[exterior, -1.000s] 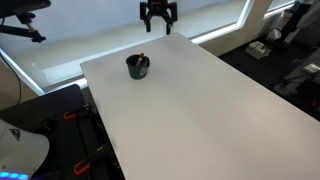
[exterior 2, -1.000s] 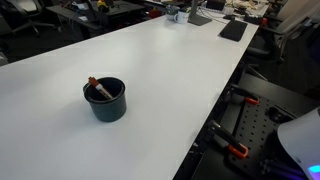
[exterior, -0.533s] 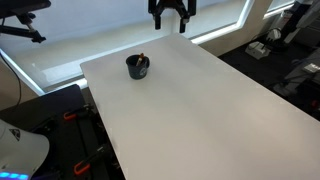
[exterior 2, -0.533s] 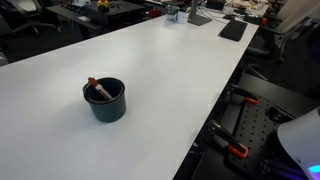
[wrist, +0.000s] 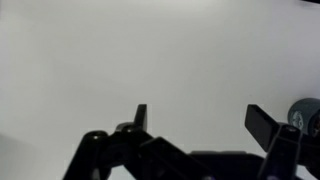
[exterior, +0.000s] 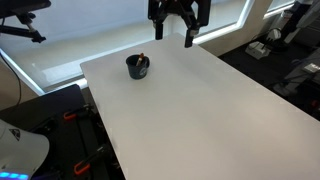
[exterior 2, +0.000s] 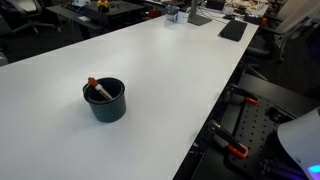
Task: Remove the orange marker from the cup and put it on the table
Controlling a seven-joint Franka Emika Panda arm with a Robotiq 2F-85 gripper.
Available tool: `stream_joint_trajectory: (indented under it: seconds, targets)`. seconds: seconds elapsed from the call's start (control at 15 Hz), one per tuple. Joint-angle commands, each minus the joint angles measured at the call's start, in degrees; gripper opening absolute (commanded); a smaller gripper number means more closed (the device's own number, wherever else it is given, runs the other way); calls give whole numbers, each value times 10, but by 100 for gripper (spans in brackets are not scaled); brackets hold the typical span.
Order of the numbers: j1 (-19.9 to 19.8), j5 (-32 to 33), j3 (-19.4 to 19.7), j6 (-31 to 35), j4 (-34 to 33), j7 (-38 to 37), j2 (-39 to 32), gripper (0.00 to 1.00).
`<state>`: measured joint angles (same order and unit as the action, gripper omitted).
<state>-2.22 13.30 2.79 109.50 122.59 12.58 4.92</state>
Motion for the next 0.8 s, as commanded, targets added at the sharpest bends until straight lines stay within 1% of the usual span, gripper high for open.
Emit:
stream_joint_trajectory:
  seconds: [0.0, 0.07, 0.4, 0.53, 0.6, 0.73]
  targets:
    - [-7, 9, 7, -6, 29, 21, 33, 100]
    - [-5, 0, 4, -1, 8, 9, 8, 100]
    - [-3, -1, 4, -2, 5, 16, 1, 100]
    - [6, 5, -4, -2, -8, 35, -18, 100]
    - [14, 0, -10, -7, -22, 79, -33, 100]
    - [31, -2, -29, -10, -48, 107, -64, 100]
